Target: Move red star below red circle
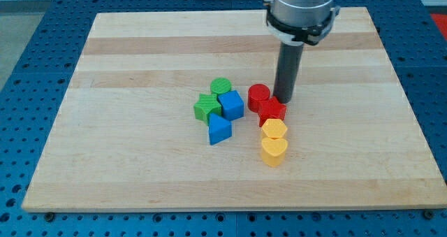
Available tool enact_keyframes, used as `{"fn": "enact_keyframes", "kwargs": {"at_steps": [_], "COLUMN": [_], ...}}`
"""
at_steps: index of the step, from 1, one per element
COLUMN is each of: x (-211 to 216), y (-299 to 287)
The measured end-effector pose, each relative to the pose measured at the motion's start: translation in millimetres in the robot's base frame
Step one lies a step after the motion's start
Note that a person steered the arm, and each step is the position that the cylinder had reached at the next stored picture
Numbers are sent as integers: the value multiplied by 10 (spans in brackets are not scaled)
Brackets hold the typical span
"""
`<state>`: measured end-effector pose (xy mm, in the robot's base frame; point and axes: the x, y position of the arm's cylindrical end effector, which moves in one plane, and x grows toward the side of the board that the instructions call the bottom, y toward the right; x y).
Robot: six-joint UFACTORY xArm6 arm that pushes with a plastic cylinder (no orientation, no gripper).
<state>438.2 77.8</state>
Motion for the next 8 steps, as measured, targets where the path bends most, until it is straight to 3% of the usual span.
{"fn": "enact_keyframes", "kwargs": {"at_steps": [3,6,8], "x": [-87,197,257], "y": [-294,358,73]}}
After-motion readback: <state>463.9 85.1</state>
